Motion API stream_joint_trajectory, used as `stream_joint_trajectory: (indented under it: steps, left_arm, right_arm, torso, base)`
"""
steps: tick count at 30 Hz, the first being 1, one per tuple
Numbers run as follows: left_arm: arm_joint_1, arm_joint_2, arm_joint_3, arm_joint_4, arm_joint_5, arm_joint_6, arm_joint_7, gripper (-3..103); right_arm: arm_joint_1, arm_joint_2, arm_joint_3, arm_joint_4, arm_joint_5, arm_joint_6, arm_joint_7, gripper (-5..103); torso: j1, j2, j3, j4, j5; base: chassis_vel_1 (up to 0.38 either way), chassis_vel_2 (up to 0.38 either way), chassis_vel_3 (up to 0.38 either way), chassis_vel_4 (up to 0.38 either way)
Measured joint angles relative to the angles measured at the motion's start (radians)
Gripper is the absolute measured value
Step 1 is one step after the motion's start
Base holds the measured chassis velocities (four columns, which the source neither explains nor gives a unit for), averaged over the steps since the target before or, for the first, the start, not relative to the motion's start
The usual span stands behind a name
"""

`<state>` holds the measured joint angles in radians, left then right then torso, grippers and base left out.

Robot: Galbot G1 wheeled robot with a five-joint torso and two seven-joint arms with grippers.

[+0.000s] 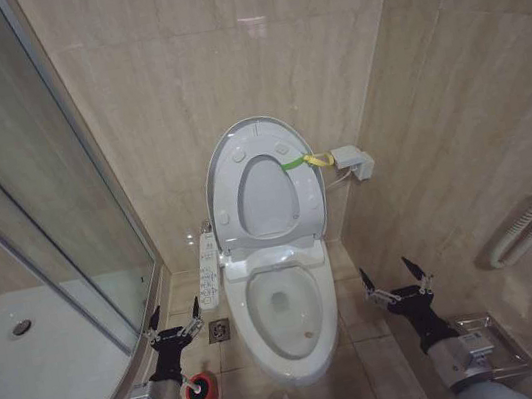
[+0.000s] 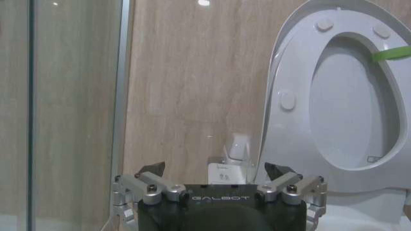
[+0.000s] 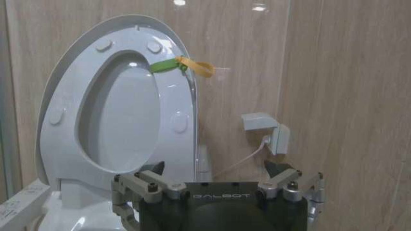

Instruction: Open the toilet lid, clean the toilet bowl with a toilet brush, close the toilet lid, and flush.

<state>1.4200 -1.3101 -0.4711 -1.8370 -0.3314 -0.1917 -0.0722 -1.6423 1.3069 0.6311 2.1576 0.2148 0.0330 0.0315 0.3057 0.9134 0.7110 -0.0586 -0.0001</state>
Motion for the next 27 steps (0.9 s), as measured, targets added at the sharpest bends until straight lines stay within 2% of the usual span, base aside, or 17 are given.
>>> stream_joint_trajectory:
  steps: [27]
  left_arm:
    - [0.000,0.000,0.000,0.000,0.000,0.000,0.000,100]
  right_arm:
    - [0.001,0.000,-0.001,-0.002,-0.002,-0.004,0.000,100]
  torso:
    - [0.000,0.000,0.000,0.0000,0.0001]
  base:
    - [0.000,0.000,0.000,0.000]
